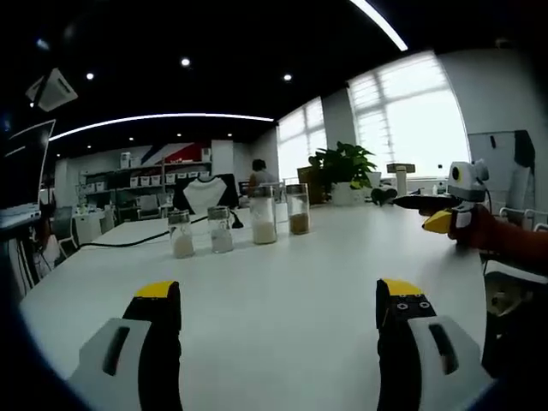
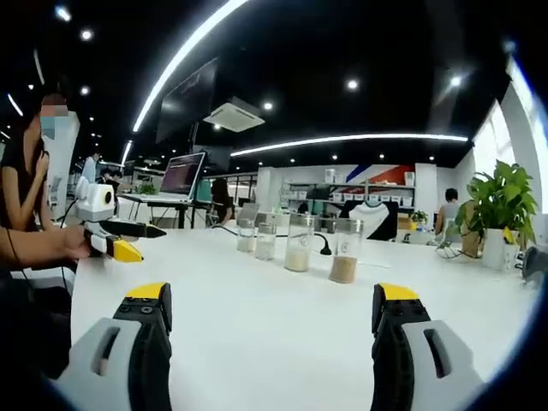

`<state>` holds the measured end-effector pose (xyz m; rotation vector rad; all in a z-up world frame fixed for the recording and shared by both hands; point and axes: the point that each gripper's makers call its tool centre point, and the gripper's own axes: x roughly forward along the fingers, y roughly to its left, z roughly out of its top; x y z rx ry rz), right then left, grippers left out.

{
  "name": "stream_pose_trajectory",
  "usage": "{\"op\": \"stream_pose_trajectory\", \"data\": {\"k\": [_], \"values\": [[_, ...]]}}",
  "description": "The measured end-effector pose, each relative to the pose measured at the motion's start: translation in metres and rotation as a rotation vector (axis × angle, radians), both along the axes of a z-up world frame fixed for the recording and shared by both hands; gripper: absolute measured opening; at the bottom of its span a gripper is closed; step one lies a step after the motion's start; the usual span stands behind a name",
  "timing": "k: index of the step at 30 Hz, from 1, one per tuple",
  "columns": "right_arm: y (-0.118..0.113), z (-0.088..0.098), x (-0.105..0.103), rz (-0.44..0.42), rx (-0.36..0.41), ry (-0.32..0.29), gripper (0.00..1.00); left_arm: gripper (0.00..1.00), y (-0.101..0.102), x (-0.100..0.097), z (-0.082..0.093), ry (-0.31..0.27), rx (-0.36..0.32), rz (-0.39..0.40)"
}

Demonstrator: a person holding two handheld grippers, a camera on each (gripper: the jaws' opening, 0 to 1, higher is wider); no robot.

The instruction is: Rotate the seasoning bottle until the label or dispensing opening points toward the visible target arrow and the bottle remains upright within the marked orientation range

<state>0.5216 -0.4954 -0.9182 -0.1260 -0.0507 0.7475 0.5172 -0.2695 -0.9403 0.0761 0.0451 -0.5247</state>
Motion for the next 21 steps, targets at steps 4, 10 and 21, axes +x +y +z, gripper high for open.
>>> {"op": "stream_pose_trajectory", "data": {"k": [4,10,21], "values": [[-0.0031,0.0017,0.0011,-0.004,0.013,-0.001,0.99,1.0,-0.001,-0.0001,-0.0017,0.007,0.006,-0.003],[-0.0045,0.0048,0.0007,0.0,0.036,-0.005,0.99,1.0,0.0007,0.0003,0.0009,0.005,-0.016,-0.002],[-0.0054,0.0036,0.0023,-0.008,0.021,-0.009,0.98,0.98,0.0057,0.005,0.0021,0.017,-0.053,0.022]]}}
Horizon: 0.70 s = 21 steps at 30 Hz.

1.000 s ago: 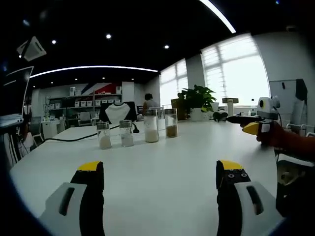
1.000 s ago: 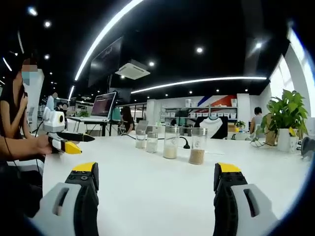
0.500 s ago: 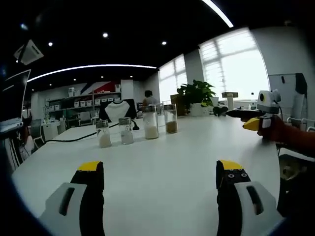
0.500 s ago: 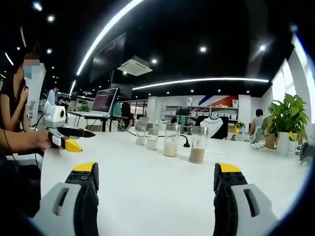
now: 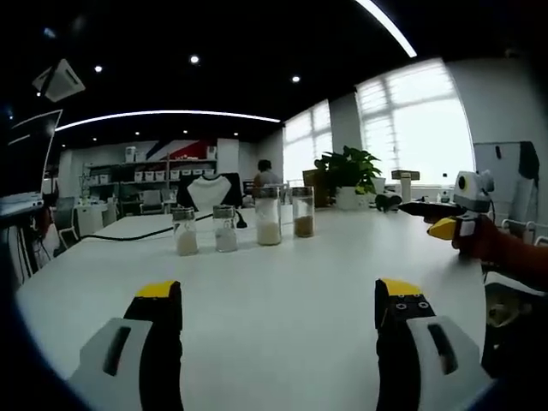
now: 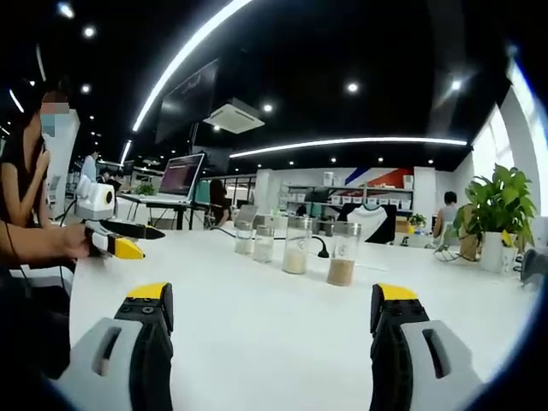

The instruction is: Rotate the seasoning bottle until the label or dispensing opening points toward the visible target arrow and the bottle remains upright within the marked orientation range

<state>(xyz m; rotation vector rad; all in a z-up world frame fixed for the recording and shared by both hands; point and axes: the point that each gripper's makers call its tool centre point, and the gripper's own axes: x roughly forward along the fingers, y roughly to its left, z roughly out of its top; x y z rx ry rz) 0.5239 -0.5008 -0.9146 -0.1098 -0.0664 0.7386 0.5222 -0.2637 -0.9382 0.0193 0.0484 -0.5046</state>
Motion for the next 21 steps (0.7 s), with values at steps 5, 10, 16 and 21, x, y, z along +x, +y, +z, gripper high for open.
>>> {"op": "stream_pose_trajectory", "data": {"k": [5,10,16,21], "values": [[-0.003,0.005,0.0,-0.003,0.026,-0.012,0.98,0.98,0.004,0.003,0.001,0.013,-0.041,0.006],[-0.002,0.005,-0.002,0.006,0.024,-0.014,0.98,0.98,0.007,0.007,0.002,0.01,-0.043,0.022],[-0.001,0.006,-0.003,0.014,0.027,-0.02,0.97,0.98,0.008,0.013,-0.001,0.027,-0.045,0.021],[-0.002,0.006,-0.003,0.018,0.035,-0.02,0.97,0.99,0.007,0.019,-0.004,0.057,-0.057,-0.001]]}}
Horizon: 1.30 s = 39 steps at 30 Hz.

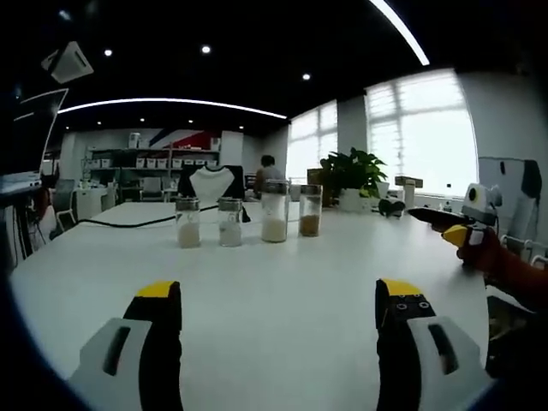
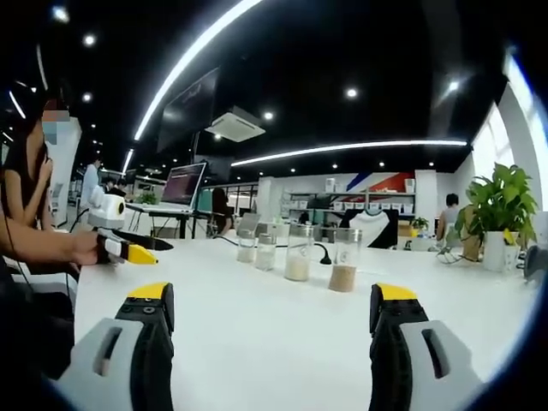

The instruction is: Rotate the seasoning bottle until the label or dispensing opening points toward the visible target arrow and the bottle remains upright within the marked orientation range

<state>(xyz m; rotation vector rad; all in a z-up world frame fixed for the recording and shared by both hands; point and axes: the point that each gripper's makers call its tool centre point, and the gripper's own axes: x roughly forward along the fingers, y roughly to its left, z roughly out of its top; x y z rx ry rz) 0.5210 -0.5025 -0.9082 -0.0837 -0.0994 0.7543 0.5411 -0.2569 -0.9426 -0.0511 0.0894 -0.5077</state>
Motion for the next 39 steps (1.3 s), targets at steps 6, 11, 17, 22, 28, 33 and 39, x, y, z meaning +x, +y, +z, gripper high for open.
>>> {"op": "stream_pose_trajectory", "data": {"k": [6,11,17,22,28,33,39], "values": [[0.0,0.002,-0.001,0.004,0.007,-0.007,0.97,0.99,0.006,0.013,0.0,0.011,-0.026,0.012],[0.0,0.002,-0.002,0.007,0.008,-0.009,0.96,0.99,0.008,0.025,0.002,-0.003,-0.012,0.015],[0.001,0.002,-0.002,0.011,0.004,-0.012,0.96,0.97,0.017,0.043,0.0,0.002,0.002,0.04],[0.001,0.001,-0.002,0.011,0.001,-0.009,0.95,0.97,0.019,0.056,-0.002,0.013,0.003,0.038],[0.003,0.0,-0.002,0.013,-0.017,-0.012,0.95,0.95,0.025,0.069,-0.002,0.011,0.004,0.058],[0.003,0.0,-0.002,0.014,-0.016,-0.013,0.95,0.93,0.027,0.077,-0.003,0.008,0.019,0.062],[0.003,0.0,-0.002,0.015,-0.017,-0.016,0.95,0.91,0.032,0.087,-0.001,-0.001,0.016,0.077]]}}
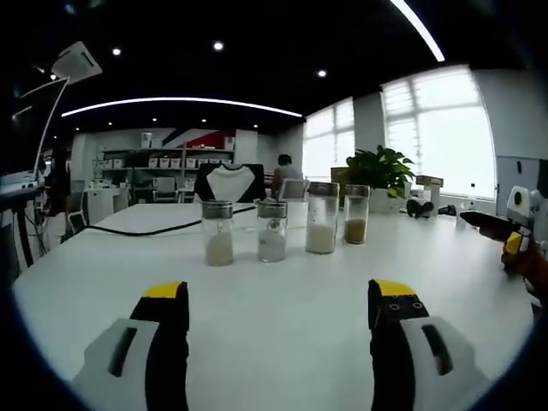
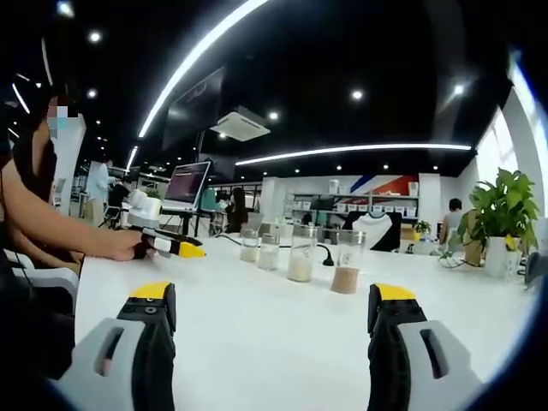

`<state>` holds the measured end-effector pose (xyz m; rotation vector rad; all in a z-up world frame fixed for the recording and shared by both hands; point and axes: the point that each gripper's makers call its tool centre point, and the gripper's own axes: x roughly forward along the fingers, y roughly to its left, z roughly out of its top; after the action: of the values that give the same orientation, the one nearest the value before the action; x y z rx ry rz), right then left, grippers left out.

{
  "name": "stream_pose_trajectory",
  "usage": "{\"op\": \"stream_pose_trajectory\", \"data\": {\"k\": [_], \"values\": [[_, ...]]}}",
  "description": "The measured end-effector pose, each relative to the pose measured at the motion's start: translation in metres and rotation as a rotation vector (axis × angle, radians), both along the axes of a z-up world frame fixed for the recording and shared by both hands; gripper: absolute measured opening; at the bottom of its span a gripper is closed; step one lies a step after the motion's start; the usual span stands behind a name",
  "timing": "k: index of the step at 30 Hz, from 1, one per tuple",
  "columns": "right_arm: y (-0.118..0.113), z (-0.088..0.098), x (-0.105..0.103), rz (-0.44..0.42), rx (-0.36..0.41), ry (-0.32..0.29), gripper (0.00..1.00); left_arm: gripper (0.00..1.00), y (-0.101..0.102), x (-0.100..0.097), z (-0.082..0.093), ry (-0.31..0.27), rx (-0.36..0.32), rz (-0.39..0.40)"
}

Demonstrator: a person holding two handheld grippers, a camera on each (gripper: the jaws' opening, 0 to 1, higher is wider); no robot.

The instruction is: Rotate the seasoning bottle until the label or dispensing opening points toward the visible target arrow and the bottle remains upright within the marked orientation range

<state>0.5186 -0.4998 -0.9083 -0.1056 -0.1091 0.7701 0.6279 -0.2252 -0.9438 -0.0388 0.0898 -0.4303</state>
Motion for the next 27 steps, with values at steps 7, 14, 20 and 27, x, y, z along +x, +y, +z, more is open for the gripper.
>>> {"op": "stream_pose_trajectory", "data": {"k": [7,14,20,27], "values": [[0.0,0.003,-0.001,0.012,0.039,0.013,0.99,0.92,0.003,0.009,0.003,-0.013,-0.017,0.002],[0.0,0.005,-0.004,0.022,0.062,0.024,0.99,0.92,0.004,0.017,0.002,-0.012,-0.006,0.011],[0.002,0.004,-0.005,0.022,0.053,0.021,0.99,0.91,0.005,0.026,0.001,-0.006,0.006,0.014],[0.001,0.004,-0.005,0.019,0.052,0.017,0.99,0.88,0.008,0.036,0.002,-0.011,-0.007,0.029]]}}
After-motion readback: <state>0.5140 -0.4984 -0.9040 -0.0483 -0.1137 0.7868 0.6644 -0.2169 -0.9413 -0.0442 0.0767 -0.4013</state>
